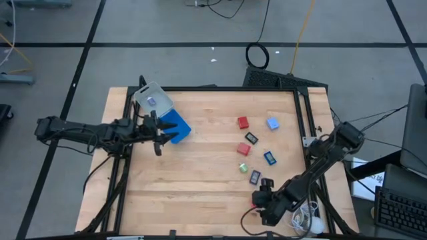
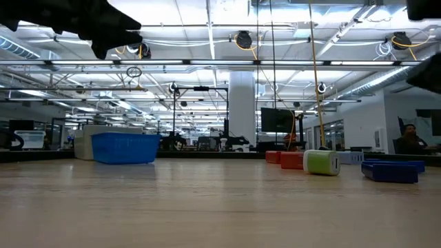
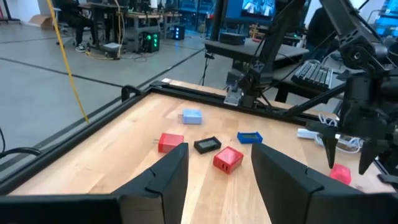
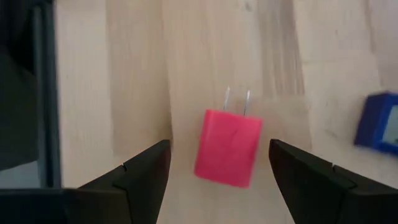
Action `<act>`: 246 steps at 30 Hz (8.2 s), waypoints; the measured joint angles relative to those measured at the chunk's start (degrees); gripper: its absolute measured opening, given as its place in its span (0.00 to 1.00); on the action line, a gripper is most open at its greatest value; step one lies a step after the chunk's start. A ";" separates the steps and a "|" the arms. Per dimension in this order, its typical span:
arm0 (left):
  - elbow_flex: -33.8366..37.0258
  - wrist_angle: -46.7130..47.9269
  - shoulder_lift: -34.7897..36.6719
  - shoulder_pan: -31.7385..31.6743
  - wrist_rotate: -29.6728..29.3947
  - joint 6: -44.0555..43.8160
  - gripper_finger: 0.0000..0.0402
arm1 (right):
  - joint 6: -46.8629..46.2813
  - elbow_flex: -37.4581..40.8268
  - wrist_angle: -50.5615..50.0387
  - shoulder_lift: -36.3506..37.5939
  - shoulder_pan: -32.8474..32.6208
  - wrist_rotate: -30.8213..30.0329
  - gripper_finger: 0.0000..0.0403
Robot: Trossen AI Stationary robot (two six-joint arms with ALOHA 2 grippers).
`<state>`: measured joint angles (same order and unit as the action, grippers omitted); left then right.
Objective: Pick & Place Office items
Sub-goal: Put the pink charger adapter into the gray bin
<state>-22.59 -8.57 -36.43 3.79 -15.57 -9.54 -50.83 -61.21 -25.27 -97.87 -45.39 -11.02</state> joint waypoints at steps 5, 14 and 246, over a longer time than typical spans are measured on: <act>0.00 -1.41 -1.81 0.00 0.00 0.24 0.45 | -0.74 0.00 1.56 -1.61 0.00 0.75 0.65; 0.02 -2.58 -3.73 0.00 -0.01 0.33 0.45 | 0.52 1.12 -0.32 -1.74 0.85 -0.03 0.63; -18.05 -58.50 -59.82 2.03 12.57 8.48 0.45 | 48.91 27.50 90.19 11.77 39.30 11.07 0.39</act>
<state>-40.64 -67.07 -96.25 5.82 -3.01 -1.06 -1.91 -33.71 64.93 -86.11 -6.09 0.05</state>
